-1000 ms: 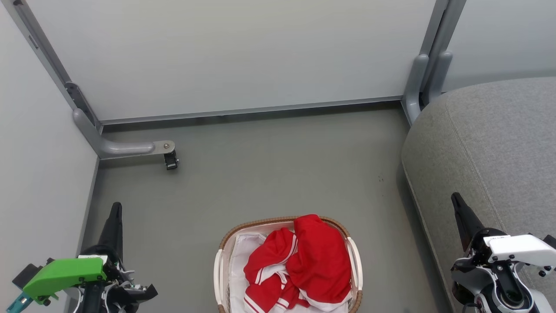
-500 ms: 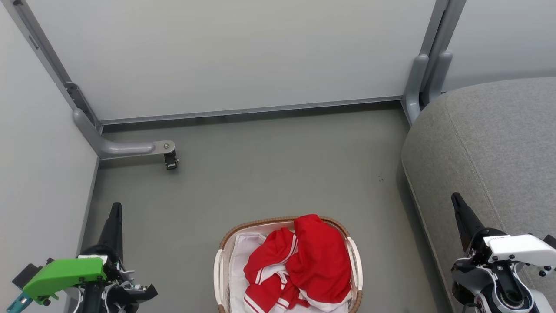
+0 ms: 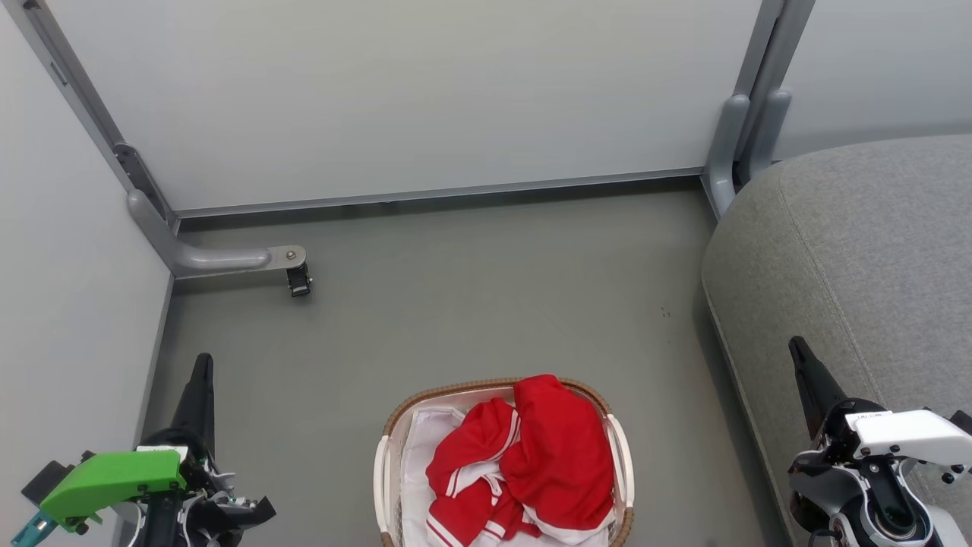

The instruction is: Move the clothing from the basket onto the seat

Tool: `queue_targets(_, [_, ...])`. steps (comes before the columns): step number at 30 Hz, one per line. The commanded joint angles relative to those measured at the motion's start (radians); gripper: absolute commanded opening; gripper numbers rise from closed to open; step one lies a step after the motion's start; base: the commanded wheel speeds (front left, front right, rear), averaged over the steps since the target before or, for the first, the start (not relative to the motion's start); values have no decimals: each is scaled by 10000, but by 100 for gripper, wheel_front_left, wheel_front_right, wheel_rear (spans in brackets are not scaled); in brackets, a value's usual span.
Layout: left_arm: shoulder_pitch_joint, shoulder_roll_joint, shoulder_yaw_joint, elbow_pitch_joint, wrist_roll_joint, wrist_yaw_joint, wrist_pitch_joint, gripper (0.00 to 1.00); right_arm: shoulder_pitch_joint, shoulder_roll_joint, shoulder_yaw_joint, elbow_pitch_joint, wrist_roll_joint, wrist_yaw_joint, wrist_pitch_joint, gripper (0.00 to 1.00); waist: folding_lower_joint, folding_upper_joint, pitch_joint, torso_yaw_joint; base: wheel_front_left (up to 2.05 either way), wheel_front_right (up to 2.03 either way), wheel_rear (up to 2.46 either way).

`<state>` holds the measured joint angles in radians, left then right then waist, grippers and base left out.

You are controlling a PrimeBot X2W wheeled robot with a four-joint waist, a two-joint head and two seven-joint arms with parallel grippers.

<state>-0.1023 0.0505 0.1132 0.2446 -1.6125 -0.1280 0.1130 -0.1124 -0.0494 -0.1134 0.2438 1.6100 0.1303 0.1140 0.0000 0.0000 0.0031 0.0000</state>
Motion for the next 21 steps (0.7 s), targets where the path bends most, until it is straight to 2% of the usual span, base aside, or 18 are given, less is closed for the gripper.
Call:
queue_targets(1, [-117, 3, 32, -1, 92, -52, 21, 0, 93, -27, -26, 6, -30, 6, 6, 0, 0, 0, 0, 0, 0, 0, 0])
queue_targets(21, [-116, 2, 32, -1, 93, -53, 23, 0, 93, -27, -28, 6, -33, 6, 8, 0, 0, 0, 0, 0, 0, 0, 0])
